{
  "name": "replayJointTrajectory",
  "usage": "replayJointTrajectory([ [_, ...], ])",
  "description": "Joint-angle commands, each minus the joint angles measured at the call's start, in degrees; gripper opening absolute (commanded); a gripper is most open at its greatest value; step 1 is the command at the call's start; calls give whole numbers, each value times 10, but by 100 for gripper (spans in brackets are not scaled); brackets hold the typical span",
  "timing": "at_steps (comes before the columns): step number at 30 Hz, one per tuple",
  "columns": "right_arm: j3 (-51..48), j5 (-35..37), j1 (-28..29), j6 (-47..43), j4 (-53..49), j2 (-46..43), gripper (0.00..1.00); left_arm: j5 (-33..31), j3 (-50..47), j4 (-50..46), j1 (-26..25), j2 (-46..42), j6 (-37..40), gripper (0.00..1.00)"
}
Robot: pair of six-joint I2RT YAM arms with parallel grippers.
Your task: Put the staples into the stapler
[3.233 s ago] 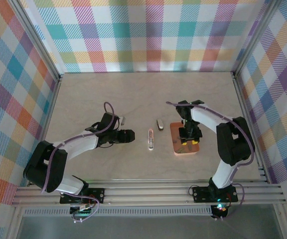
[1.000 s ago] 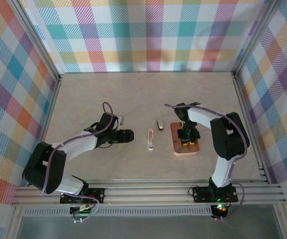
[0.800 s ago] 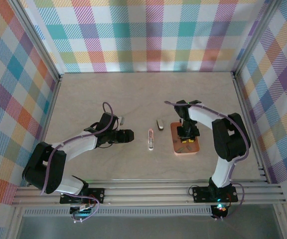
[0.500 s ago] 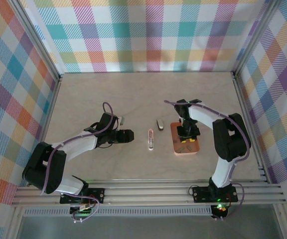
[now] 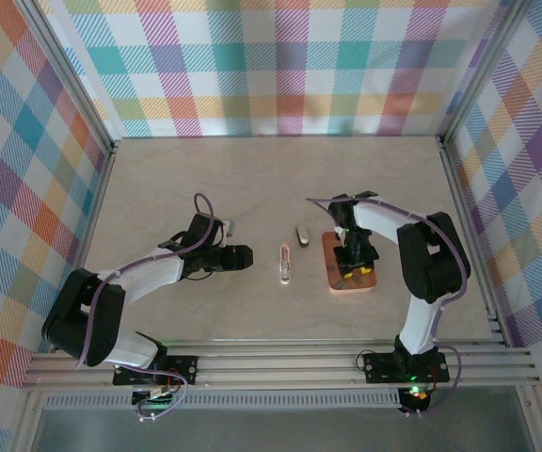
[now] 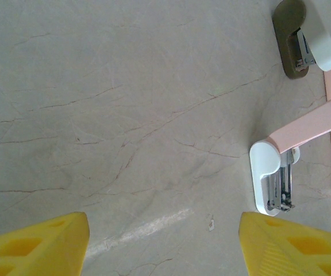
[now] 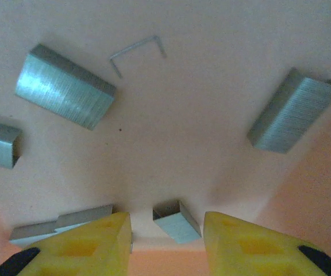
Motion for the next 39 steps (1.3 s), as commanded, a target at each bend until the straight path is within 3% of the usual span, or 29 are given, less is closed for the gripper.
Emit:
replayJointTrajectory([
  [1, 3, -3, 6, -7, -19, 14, 38, 6, 8, -15, 6, -1, 12, 70],
  [9, 10, 30, 6, 2, -29, 38, 35, 4, 7, -18, 7, -4, 12, 70],
  [19, 0, 15, 6, 4, 1, 54, 27, -1, 9, -23, 6, -10, 12, 70],
  [39, 43, 17, 6, 23, -1, -42, 23, -1, 13, -32, 6, -28, 10, 70],
])
